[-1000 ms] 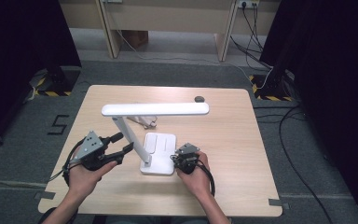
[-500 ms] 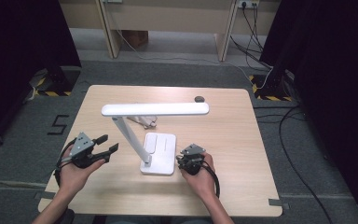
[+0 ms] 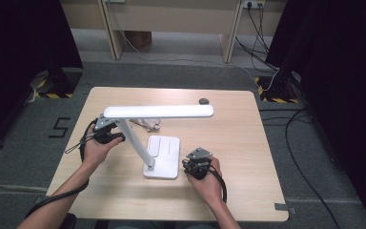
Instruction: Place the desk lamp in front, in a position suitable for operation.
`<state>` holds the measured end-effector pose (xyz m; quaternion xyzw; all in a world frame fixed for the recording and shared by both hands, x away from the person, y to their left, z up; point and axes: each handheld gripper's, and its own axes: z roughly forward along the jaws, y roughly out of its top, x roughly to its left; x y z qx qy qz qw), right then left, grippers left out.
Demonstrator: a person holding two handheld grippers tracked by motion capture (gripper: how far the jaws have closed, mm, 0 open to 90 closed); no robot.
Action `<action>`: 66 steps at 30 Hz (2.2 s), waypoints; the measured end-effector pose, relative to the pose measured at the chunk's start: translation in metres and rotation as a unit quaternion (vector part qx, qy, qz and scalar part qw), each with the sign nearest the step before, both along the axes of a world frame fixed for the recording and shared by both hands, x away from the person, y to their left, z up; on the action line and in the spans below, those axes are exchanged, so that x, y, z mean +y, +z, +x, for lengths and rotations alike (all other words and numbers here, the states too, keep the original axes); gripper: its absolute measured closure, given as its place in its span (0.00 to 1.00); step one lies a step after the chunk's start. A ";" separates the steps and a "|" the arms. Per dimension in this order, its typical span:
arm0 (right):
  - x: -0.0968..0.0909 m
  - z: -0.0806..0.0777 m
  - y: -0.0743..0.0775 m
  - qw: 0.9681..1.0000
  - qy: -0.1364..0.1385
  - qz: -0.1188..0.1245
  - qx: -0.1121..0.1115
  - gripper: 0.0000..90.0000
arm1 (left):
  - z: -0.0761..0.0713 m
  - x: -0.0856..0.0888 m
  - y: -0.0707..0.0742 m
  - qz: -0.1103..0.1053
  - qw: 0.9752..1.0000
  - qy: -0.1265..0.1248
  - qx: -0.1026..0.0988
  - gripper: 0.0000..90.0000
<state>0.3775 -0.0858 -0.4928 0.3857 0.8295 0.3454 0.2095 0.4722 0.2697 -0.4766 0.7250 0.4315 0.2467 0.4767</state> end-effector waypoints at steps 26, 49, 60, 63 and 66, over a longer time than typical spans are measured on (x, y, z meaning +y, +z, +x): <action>-0.006 -0.007 0.006 1.000 0.007 0.017 -0.012 0.69 | 0.096 -0.025 -0.032 0.038 0.994 0.048 0.095 0.41; -0.008 -0.007 -0.001 1.000 0.009 0.018 -0.003 0.69 | 0.102 -0.033 -0.042 0.026 0.993 0.018 0.115 0.85; -0.006 -0.006 0.000 1.000 0.016 0.019 -0.007 0.69 | 0.076 -0.023 -0.025 0.013 0.994 0.005 0.112 0.89; -0.006 -0.005 -0.001 1.000 0.015 0.020 -0.010 0.69 | 0.059 -0.013 -0.016 0.000 0.995 0.001 0.096 0.89; -0.004 -0.005 -0.003 1.000 0.016 0.019 -0.010 0.70 | 0.044 -0.004 -0.009 -0.012 0.997 0.004 0.080 0.89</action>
